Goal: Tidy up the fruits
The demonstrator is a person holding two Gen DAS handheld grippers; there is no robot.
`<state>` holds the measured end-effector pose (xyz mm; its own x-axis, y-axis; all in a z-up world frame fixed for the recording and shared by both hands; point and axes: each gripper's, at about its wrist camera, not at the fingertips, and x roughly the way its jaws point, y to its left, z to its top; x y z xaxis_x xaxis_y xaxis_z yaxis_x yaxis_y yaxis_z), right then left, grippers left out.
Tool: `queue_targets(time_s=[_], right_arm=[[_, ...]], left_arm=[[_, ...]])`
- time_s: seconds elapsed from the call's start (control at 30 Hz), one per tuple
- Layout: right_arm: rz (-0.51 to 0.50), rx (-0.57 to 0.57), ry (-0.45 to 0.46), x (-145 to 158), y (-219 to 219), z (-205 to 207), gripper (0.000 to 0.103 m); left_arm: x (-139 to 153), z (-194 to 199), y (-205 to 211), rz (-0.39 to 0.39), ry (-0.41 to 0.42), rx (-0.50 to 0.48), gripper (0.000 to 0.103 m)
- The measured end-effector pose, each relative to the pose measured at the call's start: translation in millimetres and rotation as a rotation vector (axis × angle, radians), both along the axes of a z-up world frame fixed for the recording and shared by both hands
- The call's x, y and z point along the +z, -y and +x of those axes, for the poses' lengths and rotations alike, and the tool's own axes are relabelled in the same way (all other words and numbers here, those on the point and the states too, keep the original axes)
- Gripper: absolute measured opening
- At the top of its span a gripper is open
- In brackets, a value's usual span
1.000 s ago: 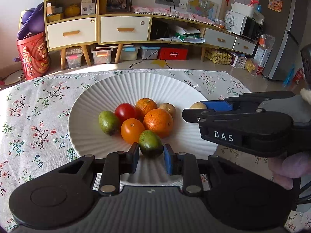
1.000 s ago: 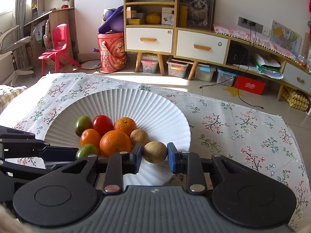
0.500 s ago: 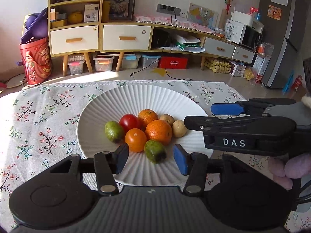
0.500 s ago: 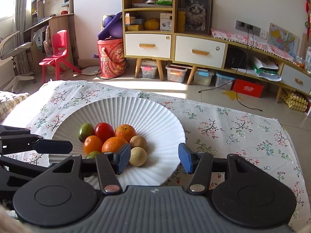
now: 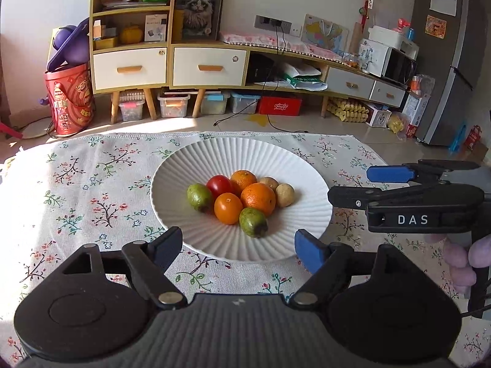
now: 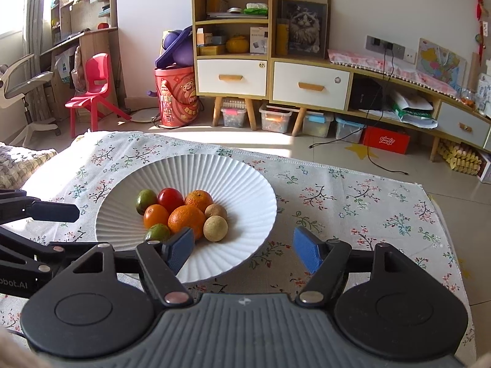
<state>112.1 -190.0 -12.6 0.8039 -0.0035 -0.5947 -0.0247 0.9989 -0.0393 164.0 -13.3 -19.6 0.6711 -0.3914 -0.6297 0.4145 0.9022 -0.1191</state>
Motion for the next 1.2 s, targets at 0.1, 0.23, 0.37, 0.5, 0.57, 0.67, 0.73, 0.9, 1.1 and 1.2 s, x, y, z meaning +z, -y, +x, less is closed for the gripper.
queue_targets(time_s=[0.1, 0.23, 0.37, 0.5, 0.57, 0.67, 0.73, 0.9, 1.1, 1.2], right_arm=[[-0.010, -0.006, -0.020, 0, -3, -4, 0.072], [0.006, -0.002, -0.040, 0, -5, -10, 0.073], [0.015, -0.014, -0.064, -1, -8, -17, 0.076], [0.026, -0.026, -0.098, -4, -10, -24, 0.078], [0.031, -0.032, -0.109, -5, -12, -28, 0.079], [0.039, -0.039, -0.123, -7, -15, -35, 0.081], [0.035, -0.051, -0.127, -8, -18, -39, 0.085], [0.024, -0.072, -0.135, -11, -27, -47, 0.095], [0.013, -0.098, -0.163, -15, -37, -51, 0.101], [-0.003, -0.112, -0.171, -16, -40, -52, 0.102]], left_arm=[[0, -4, -5, -0.010, -0.008, 0.011, 0.075], [-3, -9, -9, 0.012, -0.019, 0.033, 0.078], [-4, -13, -17, 0.023, -0.042, 0.070, 0.081], [-5, -19, -25, 0.029, -0.068, 0.105, 0.085], [-5, -23, -30, 0.028, -0.079, 0.120, 0.087], [-4, -28, -34, 0.032, -0.088, 0.133, 0.091], [-4, -32, -36, 0.040, -0.092, 0.148, 0.092], [-5, -39, -40, 0.066, -0.113, 0.179, 0.092], [-5, -45, -41, 0.113, -0.112, 0.238, 0.092], [-4, -47, -41, 0.127, -0.105, 0.266, 0.092]])
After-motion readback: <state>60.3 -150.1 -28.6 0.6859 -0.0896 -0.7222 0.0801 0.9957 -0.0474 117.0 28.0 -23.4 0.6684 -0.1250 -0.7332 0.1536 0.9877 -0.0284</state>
